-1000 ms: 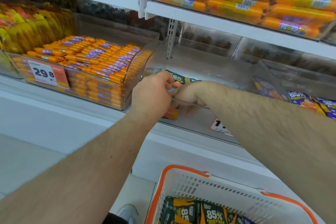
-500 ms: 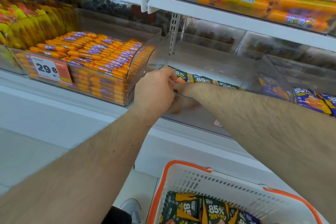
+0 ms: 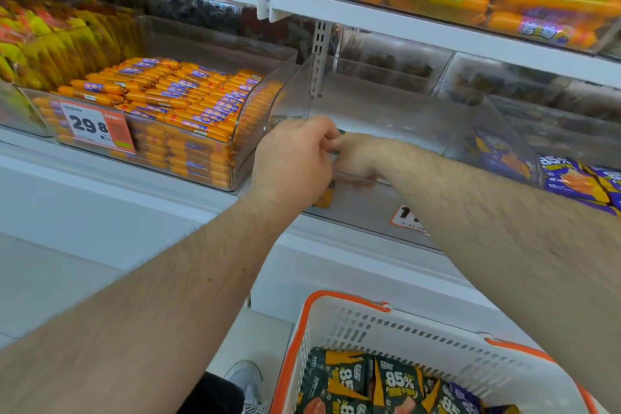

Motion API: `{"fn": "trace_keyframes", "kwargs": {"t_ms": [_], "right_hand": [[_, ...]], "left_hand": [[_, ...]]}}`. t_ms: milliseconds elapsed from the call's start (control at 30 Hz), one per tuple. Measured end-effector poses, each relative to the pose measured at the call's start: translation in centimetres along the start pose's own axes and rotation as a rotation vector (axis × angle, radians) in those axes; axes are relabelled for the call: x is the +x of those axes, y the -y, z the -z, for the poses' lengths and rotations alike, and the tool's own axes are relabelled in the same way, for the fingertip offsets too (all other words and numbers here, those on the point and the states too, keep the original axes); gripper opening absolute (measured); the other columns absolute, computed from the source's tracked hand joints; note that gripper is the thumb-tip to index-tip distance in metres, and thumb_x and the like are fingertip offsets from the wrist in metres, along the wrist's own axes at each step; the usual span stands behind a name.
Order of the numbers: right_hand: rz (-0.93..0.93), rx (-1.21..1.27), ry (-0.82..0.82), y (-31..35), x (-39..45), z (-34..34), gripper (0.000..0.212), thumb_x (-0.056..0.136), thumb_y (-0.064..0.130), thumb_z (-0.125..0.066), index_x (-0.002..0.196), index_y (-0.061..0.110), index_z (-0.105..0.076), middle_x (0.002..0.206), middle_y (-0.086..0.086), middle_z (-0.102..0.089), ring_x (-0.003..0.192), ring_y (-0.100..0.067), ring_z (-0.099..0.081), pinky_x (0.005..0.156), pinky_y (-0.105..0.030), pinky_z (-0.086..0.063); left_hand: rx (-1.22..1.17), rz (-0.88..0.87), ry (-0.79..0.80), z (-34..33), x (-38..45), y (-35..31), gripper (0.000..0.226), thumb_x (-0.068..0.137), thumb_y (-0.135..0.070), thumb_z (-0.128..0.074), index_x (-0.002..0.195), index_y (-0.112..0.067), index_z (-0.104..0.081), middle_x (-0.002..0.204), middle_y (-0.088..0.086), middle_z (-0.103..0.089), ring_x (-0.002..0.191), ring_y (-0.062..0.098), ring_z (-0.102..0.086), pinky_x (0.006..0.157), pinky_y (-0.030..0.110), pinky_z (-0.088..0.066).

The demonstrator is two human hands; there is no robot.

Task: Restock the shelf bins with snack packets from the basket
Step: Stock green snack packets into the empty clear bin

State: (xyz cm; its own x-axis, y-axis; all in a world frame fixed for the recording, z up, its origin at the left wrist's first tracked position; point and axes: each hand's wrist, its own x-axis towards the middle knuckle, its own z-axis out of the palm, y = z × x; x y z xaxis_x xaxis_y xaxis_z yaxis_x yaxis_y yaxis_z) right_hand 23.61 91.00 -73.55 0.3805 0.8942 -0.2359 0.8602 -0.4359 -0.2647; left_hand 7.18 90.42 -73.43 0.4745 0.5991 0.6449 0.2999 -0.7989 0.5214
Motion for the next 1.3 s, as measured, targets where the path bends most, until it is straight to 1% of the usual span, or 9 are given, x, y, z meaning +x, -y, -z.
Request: {"fn": "trace_keyframes", "kwargs": {"t_ms": [100,233,300,467,600,733,833,967,1300], "right_hand": [[-0.048,-0.111,-0.376,0.1,-5.2,1.3,0.024,0.086,0.035,-0.056,0.100,0.018,-0.065,0.101,-0.009,-0.066,0.085,-0.031,-0.057,0.072,-0.034,-0.047],[0.201,-0.155,-1.138,-2.2,-11.9,-1.6,0.012,0.085,0.021,-0.058,0.081,0.013,-0.066,0.069,-0.008,-0.064,0.068,-0.034,-0.062,0.056,-0.036,-0.046],[0.379,-0.115,-1.265,-4.5,-14.1,-5.1,0.012,0.081,0.016,-0.059,0.072,0.010,-0.065,0.056,-0.004,-0.057,0.054,-0.029,-0.058,0.049,-0.032,-0.045],[0.066,0.168,-0.774,-10.5,-17.5,-18.0,0.023,0.082,0.027,-0.052,0.072,0.012,-0.067,0.057,0.001,-0.057,0.052,-0.021,-0.052,0.051,-0.030,-0.048],[-0.326,0.219,-0.196,-14.2,-18.2,-25.8,0.018,0.092,0.026,-0.050,0.077,0.023,-0.059,0.069,0.004,-0.060,0.066,-0.018,-0.057,0.065,-0.034,-0.052],[-0.563,0.392,0.094,-14.9,-18.5,-31.5,0.008,0.090,0.026,-0.055,0.089,0.021,-0.061,0.080,0.004,-0.060,0.072,-0.016,-0.058,0.062,-0.030,-0.048],[-0.728,0.516,0.268,-14.0,-18.3,-33.9,0.027,0.081,0.032,-0.068,0.066,0.015,-0.053,0.076,-0.006,-0.058,0.078,-0.023,-0.053,0.061,-0.031,-0.049],[-0.812,0.417,0.356,-13.0,-17.9,-35.2,0.022,0.089,0.029,-0.061,0.075,0.015,-0.052,0.123,-0.018,-0.052,0.140,-0.037,-0.020,0.102,-0.041,-0.040],[-0.394,0.522,0.085,-11.7,-18.2,-26.5,0.018,0.100,0.016,-0.048,0.116,0.010,-0.054,0.106,-0.014,-0.061,0.097,-0.030,-0.060,0.084,-0.044,-0.051]], "left_hand": [[0.011,-0.049,0.059,0.0,-1.5,-2.3,0.023,0.073,-0.005,-0.049,0.073,-0.021,-0.066,0.071,-0.003,-0.063,0.077,0.030,-0.060,0.061,0.033,-0.045],[0.092,-0.025,0.784,-1.4,-3.8,-3.6,0.031,0.083,-0.006,-0.051,0.066,-0.032,-0.054,0.086,-0.011,-0.068,0.093,0.017,-0.063,0.079,0.031,-0.051],[0.088,-0.073,1.112,-2.7,-5.2,-3.6,0.031,0.086,-0.005,-0.049,0.083,-0.032,-0.063,0.103,-0.011,-0.069,0.102,0.014,-0.062,0.084,0.027,-0.050],[0.270,-0.180,1.479,-6.5,-8.6,-3.2,0.035,0.096,-0.011,-0.042,0.120,-0.019,-0.067,0.129,0.001,-0.061,0.114,0.021,-0.057,0.099,0.040,-0.047],[0.303,-0.189,1.514,-7.8,-9.8,-3.4,0.038,0.095,-0.009,-0.040,0.123,-0.016,-0.066,0.131,0.003,-0.061,0.117,0.021,-0.056,0.100,0.041,-0.047],[0.359,-0.209,1.559,-8.7,-10.8,-3.4,0.035,0.095,-0.013,-0.043,0.120,-0.016,-0.066,0.124,0.001,-0.064,0.108,0.019,-0.060,0.092,0.037,-0.050],[0.369,-0.192,1.567,-9.0,-11.0,-3.3,0.035,0.096,-0.016,-0.045,0.124,-0.021,-0.064,0.129,-0.001,-0.061,0.108,0.017,-0.058,0.092,0.034,-0.049],[0.350,-0.169,1.560,-9.0,-10.6,-3.3,0.039,0.098,-0.015,-0.043,0.132,-0.022,-0.058,0.134,-0.002,-0.057,0.113,0.015,-0.054,0.088,0.027,-0.039],[0.329,-0.129,1.513,-8.8,-10.1,-2.4,0.035,0.095,-0.019,-0.047,0.128,-0.015,-0.060,0.128,0.003,-0.059,0.112,0.022,-0.057,0.091,0.035,-0.048]]}}
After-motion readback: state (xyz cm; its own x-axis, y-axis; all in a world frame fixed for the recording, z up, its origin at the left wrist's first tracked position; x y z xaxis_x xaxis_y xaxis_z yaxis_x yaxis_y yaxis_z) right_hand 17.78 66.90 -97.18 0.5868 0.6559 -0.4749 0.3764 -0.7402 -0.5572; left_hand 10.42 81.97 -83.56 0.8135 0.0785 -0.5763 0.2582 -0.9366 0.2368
